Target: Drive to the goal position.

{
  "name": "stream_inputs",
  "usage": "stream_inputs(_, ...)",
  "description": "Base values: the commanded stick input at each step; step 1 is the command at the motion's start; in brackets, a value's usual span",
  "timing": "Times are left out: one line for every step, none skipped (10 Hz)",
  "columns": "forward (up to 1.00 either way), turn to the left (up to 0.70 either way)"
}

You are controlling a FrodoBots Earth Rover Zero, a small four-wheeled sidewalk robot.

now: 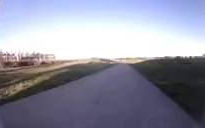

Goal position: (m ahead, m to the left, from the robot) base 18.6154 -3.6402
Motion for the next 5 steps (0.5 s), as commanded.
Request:
stream_inputs(0.65,0.00)
stream_inputs(0.62,0.00)
stream_inputs(0.00,0.00)
stream_inputs(0.00,0.00)
stream_inputs(0.00,0.00)
